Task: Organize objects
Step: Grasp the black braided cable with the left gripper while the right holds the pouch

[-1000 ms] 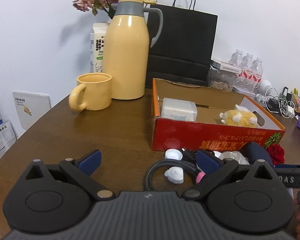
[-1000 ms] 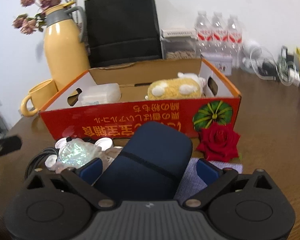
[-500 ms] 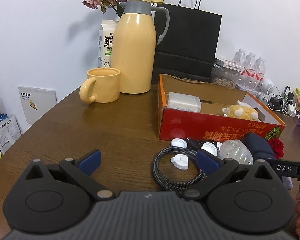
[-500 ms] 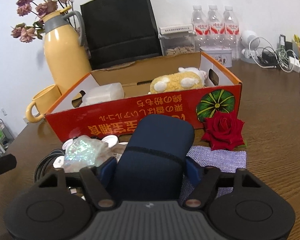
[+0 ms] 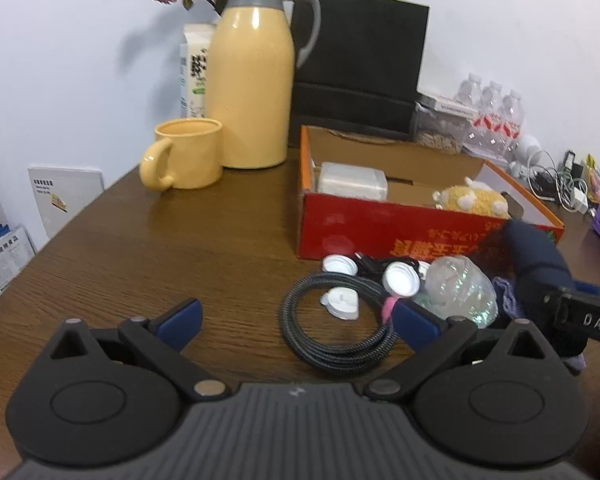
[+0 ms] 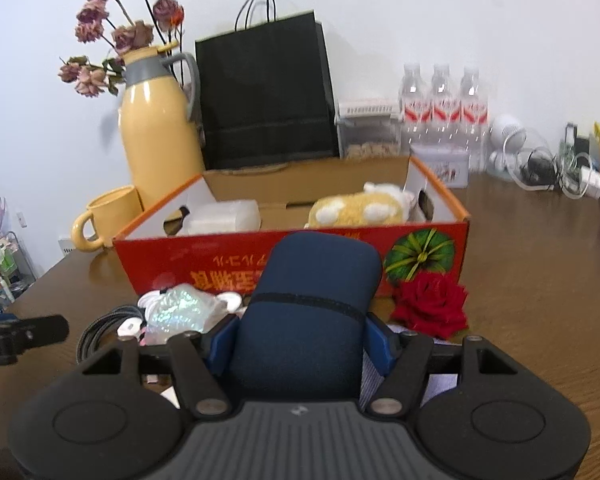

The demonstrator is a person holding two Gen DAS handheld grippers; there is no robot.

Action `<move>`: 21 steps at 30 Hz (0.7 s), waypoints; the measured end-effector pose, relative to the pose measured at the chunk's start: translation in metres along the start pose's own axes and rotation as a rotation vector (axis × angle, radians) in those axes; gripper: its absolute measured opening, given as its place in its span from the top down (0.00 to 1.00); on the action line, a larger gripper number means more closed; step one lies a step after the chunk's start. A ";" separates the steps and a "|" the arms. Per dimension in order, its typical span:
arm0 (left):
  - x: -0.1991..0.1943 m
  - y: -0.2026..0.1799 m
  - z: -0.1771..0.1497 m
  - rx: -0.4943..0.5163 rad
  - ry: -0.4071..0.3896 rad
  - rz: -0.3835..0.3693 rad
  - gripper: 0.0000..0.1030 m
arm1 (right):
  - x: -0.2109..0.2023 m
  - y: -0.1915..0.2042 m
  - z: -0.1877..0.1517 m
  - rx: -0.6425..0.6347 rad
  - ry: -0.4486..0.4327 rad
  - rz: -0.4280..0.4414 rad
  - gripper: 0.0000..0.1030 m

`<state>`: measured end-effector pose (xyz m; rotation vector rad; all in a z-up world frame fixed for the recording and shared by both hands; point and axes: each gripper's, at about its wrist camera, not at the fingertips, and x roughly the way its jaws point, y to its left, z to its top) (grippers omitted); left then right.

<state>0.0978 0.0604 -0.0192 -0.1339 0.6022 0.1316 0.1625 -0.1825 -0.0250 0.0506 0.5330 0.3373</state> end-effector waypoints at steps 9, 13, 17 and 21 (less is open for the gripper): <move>0.029 -0.017 0.011 0.016 0.142 -0.047 0.00 | -0.008 -0.018 0.002 -0.032 -0.072 -0.024 0.37; 0.043 -0.022 0.019 -0.005 0.190 -0.049 0.00 | -0.010 -0.024 0.000 -0.031 -0.092 -0.020 0.37; 0.058 -0.028 0.023 -0.007 0.238 -0.027 0.00 | -0.011 -0.025 -0.003 -0.032 -0.101 -0.011 0.37; 0.071 -0.032 0.021 -0.002 0.275 0.005 0.00 | -0.014 -0.024 -0.005 -0.034 -0.109 0.004 0.37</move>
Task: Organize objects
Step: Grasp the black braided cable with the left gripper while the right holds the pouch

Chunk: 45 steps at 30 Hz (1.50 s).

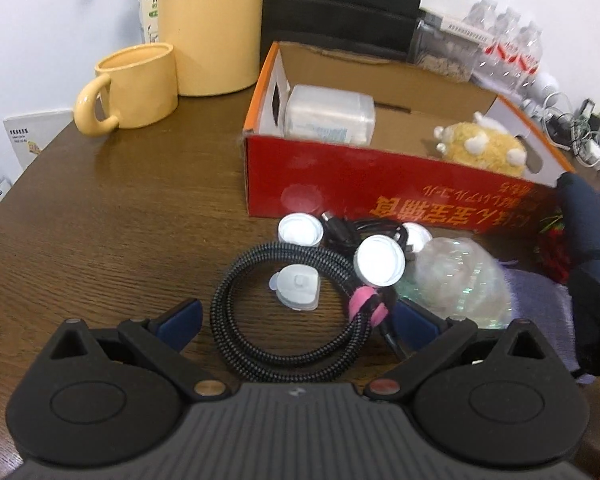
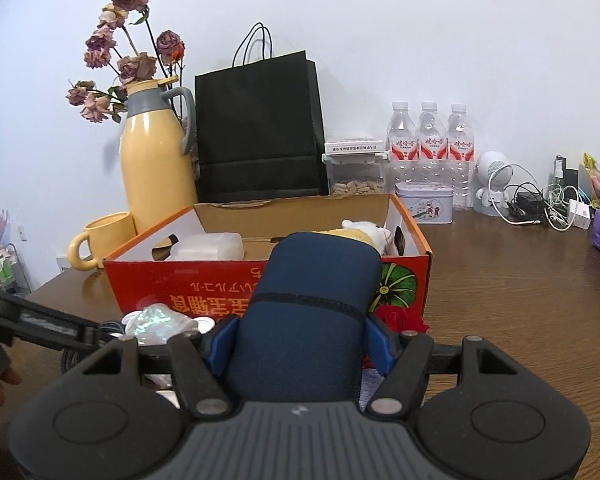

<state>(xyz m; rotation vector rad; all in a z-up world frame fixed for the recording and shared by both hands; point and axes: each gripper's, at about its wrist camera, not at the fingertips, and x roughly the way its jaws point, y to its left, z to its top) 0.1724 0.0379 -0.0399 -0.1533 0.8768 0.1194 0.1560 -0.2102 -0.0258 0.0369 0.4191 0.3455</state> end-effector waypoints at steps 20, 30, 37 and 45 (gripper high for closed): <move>0.010 0.002 -0.011 0.042 -0.066 0.083 0.00 | -0.005 0.005 -0.004 -0.010 -0.007 0.037 0.37; 0.011 0.006 -0.006 0.074 -0.040 0.075 0.00 | -0.004 0.007 -0.006 -0.017 -0.004 0.039 0.37; 0.015 0.011 0.001 0.092 -0.002 0.041 0.00 | -0.003 0.006 -0.006 -0.018 -0.004 0.040 0.37; 0.001 0.011 -0.012 0.071 -0.057 0.064 0.11 | -0.005 0.008 -0.007 -0.022 -0.007 0.046 0.37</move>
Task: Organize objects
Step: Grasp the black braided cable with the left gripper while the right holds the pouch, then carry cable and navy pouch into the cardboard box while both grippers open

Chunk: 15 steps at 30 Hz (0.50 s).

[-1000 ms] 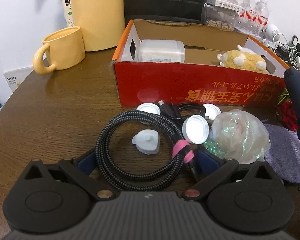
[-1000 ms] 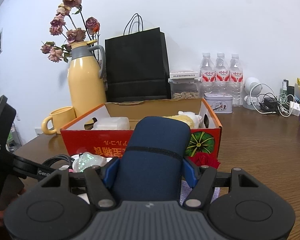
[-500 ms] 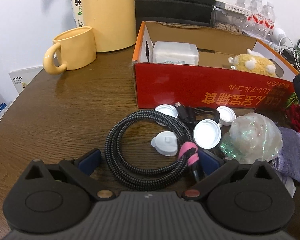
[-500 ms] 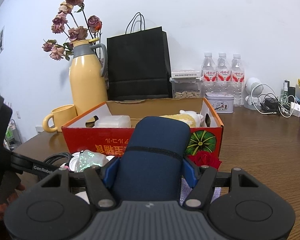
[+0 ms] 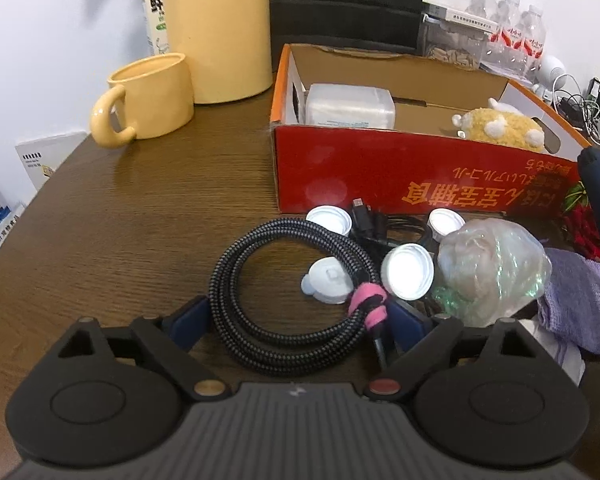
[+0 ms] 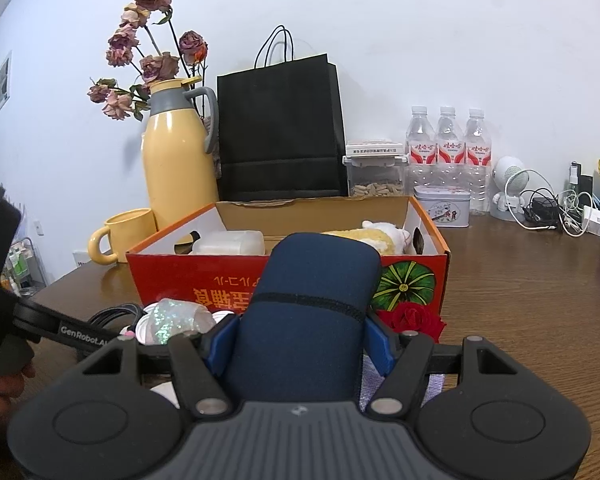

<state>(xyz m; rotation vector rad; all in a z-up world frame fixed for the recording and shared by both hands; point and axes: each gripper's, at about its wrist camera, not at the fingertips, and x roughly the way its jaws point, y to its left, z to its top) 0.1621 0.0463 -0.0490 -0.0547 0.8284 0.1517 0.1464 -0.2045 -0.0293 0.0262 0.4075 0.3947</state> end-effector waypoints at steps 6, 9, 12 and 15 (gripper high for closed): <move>-0.025 -0.003 -0.008 0.043 -0.090 0.034 0.12 | 0.000 0.000 0.000 0.000 0.000 0.000 0.37; -0.039 -0.005 -0.008 0.052 -0.136 0.033 0.12 | 0.000 0.000 0.000 -0.001 -0.001 0.000 0.37; -0.049 -0.004 -0.006 0.046 -0.161 0.024 0.12 | 0.000 0.001 0.000 -0.001 -0.006 0.002 0.37; -0.054 -0.005 -0.003 0.041 -0.177 0.010 0.12 | -0.002 0.001 0.000 -0.003 -0.015 0.004 0.37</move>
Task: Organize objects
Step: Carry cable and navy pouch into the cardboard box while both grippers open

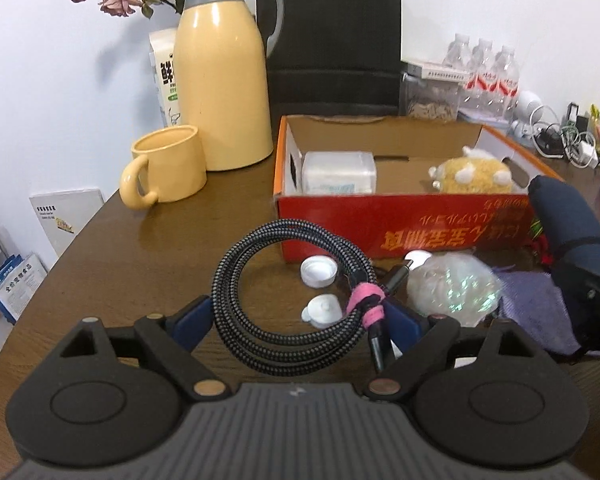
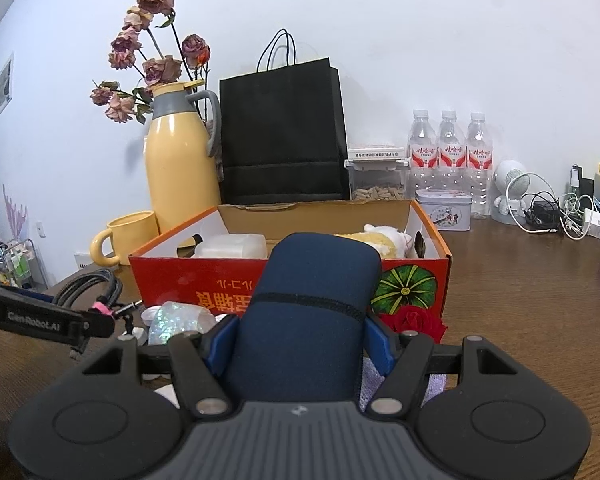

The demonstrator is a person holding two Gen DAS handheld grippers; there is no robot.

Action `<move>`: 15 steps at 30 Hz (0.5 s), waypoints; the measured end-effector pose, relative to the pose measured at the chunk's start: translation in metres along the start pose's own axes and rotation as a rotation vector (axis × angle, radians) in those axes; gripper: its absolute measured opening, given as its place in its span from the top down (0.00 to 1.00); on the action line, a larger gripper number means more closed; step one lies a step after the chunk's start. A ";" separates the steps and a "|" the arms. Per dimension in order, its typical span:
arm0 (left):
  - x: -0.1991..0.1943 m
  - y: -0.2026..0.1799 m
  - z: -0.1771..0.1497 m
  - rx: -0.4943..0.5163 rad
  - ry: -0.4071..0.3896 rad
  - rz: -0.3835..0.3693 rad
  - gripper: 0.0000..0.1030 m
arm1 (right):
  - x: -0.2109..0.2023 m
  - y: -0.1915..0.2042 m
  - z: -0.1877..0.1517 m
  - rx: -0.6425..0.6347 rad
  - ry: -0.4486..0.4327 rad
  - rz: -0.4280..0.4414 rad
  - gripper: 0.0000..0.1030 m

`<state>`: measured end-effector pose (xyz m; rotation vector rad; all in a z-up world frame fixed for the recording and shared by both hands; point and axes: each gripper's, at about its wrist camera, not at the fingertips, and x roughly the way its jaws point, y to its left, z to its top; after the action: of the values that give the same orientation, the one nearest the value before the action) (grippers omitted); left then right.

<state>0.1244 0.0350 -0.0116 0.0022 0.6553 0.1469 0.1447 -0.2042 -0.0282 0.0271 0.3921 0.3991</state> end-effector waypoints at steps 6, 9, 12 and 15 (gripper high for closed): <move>-0.007 -0.006 0.017 -0.005 -0.049 -0.031 0.12 | -0.003 0.002 0.008 -0.010 -0.015 0.013 0.37; -0.006 -0.012 0.031 -0.004 -0.083 -0.047 0.12 | -0.002 0.002 0.019 -0.025 -0.025 0.022 0.37; -0.002 -0.020 0.048 0.000 -0.116 -0.066 0.12 | 0.004 0.003 0.033 -0.043 -0.033 0.025 0.37; 0.006 -0.025 0.065 -0.013 -0.138 -0.076 0.12 | 0.014 0.006 0.051 -0.071 -0.048 0.019 0.37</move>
<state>0.1722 0.0138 0.0355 -0.0250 0.5163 0.0766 0.1737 -0.1907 0.0144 -0.0287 0.3299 0.4303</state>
